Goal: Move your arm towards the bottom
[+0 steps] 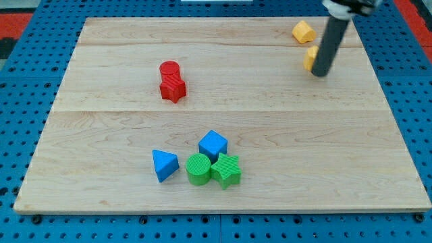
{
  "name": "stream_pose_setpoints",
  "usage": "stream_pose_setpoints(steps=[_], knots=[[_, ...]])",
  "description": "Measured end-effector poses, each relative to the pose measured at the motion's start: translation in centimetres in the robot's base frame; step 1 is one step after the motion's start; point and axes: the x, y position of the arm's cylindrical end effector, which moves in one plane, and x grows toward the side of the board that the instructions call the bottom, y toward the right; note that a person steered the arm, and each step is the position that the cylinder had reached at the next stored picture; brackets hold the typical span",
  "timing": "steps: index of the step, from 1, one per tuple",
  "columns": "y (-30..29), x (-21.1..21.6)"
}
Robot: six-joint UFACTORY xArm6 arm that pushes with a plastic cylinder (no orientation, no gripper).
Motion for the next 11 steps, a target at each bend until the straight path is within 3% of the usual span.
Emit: stream_pose_setpoints(steps=[1,2,6,9,11], knots=[[-0.1,-3.7],[-0.1,-0.4],[-0.7,0.0],[-1.2,5.0],[-1.2,5.1]])
